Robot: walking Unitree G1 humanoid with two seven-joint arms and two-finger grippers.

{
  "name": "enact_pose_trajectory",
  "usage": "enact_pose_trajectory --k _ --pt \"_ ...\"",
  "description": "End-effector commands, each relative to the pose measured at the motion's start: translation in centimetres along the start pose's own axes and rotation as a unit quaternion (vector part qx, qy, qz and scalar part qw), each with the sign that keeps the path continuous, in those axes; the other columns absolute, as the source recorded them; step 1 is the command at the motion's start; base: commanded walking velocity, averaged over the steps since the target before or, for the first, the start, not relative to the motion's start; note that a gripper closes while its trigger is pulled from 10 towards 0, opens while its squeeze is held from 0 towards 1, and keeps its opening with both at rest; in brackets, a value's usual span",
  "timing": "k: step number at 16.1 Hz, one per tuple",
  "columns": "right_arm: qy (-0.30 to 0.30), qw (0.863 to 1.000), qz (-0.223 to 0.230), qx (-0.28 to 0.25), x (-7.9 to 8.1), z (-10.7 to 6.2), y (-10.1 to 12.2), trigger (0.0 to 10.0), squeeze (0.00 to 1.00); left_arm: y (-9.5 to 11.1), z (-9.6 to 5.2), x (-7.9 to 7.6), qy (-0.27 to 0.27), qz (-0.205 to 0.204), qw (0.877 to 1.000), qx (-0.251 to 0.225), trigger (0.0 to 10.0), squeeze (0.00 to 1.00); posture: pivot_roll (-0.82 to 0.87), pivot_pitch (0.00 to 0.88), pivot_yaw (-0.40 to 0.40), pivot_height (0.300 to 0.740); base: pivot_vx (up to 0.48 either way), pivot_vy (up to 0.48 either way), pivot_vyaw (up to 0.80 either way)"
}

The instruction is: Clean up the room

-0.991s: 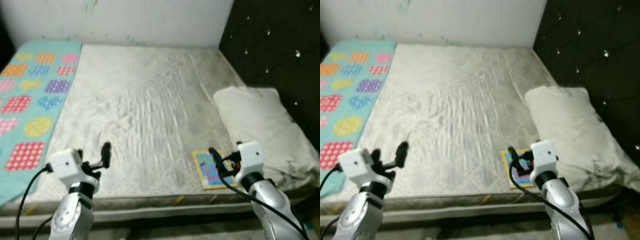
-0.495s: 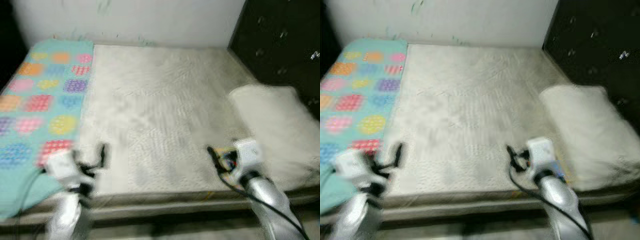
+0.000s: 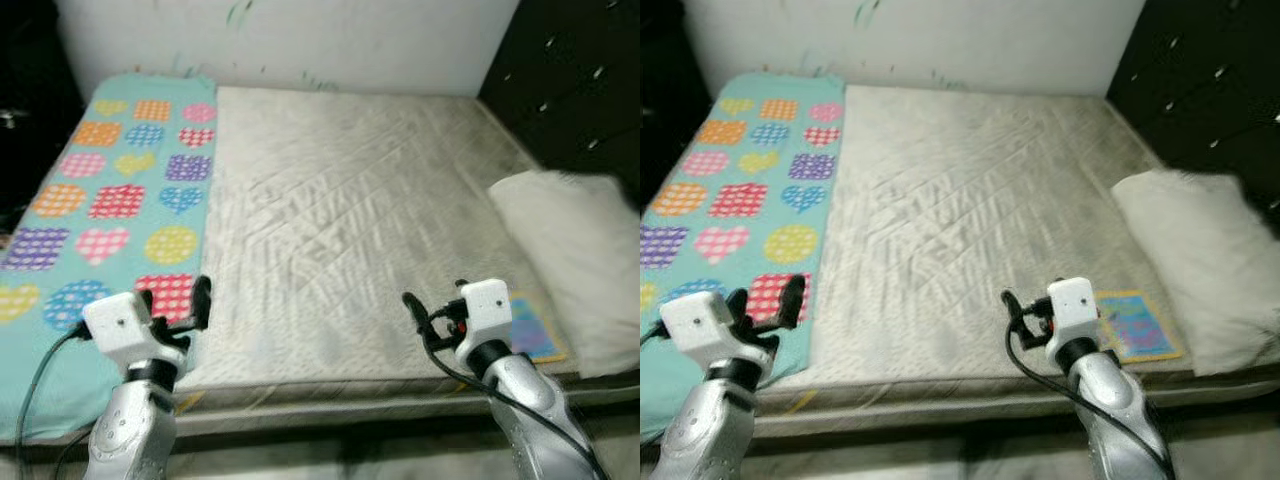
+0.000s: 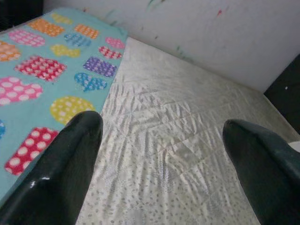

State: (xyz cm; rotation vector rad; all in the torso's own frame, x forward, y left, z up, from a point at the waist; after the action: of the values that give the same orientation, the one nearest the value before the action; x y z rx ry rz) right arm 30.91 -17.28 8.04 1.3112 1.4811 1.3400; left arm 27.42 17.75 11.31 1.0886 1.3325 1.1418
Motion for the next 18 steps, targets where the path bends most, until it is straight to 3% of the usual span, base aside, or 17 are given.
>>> enact_pose_trajectory --k 1,6,18 --pt "-0.005 1.000 -0.007 -0.007 -0.51 -0.02 0.60 10.0 0.00 0.09 -0.08 -0.40 -0.008 -0.001 1.000 -0.001 10.0 0.00 -0.03 0.057 -0.071 0.740 0.000 0.000 0.00" --pt "-0.007 1.000 -0.010 -0.005 -0.45 0.01 0.46 10.0 0.00 0.10 -0.14 -0.45 -0.014 -0.005 1.000 -0.003 10.0 0.00 -0.03 0.060 -0.068 0.740 0.000 0.000 0.00" --pt "-0.012 1.000 -0.012 0.000 -0.71 -0.16 0.12 10.0 0.00 -0.05 -0.23 -0.66 -0.019 -0.006 1.000 0.001 10.0 0.00 -0.03 0.060 -0.069 0.740 0.216 0.000 0.00"
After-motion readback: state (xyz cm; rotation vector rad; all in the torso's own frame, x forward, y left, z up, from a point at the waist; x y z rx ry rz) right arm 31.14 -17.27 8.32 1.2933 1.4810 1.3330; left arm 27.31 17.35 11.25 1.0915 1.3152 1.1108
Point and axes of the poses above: a point about 5 cm out from each wrist's last joint towards the gripper, its own z axis pointing out of the wrist towards the gripper, its own y axis along the axis of the wrist's last joint, x = y × z, the point moved 5 cm from there along z, pointing out of the wrist towards the gripper, and after that the axes turned 12 degrees about z, right-handed, at the moved point
